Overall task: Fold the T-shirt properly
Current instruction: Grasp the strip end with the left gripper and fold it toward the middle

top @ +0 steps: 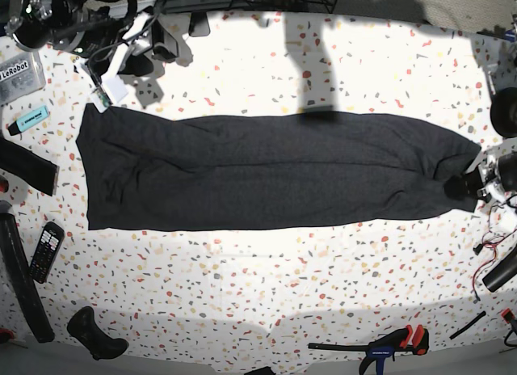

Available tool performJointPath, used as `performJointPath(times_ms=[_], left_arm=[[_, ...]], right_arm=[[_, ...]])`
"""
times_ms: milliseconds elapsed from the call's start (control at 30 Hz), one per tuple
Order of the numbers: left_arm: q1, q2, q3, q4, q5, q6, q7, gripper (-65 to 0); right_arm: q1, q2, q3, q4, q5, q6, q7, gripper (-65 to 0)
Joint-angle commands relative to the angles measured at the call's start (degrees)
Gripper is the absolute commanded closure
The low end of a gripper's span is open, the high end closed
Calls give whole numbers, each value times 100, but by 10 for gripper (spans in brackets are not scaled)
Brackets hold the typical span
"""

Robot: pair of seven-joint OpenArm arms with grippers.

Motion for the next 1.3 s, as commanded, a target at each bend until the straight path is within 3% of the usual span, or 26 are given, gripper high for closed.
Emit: performJointPath(times_ms=[0,133,400,900,1067,1267], left_arm=[[-151,-129,-42,212,-188,-54,44,0],[-136,15,-42,643,-188,-54,170,0],[-136,1012,-42,1097,-188,70,625,0],[372,2227,-31,1871,-192,155,680,0],[437,2455,-31,1869,-188,151,614,0],[439,2472,-31,1869,-188,151,407,0]], right_arm=[[2,61,35,109,74,30,107,-329],[2,61,35,109,74,30,111,-329],[2,61,35,109,72,30,111,-329],[20,63,35,109,70,30,129,-329],[33,63,35,109,70,30,227,-329],[33,63,35,109,70,30,258,-329]])
